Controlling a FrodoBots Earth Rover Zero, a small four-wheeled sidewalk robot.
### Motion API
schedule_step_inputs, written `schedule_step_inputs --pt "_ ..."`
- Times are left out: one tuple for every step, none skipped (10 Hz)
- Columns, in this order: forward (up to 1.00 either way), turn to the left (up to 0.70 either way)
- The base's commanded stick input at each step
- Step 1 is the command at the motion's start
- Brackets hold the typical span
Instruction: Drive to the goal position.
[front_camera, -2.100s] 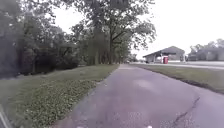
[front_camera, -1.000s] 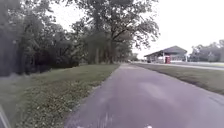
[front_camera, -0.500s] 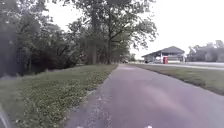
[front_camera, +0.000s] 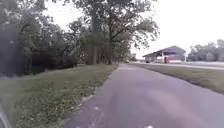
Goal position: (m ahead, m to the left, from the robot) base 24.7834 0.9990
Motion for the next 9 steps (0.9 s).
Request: schedule_step_inputs --pt "0.70 -0.14" --pt "0.70 -0.09" --pt "0.70 -0.02" --pt "0.70 0.00" --pt "0.70 0.00" --pt "0.70 0.00" --pt "0.70 0.00" --pt "0.70 0.00" --pt "0.70 0.00"
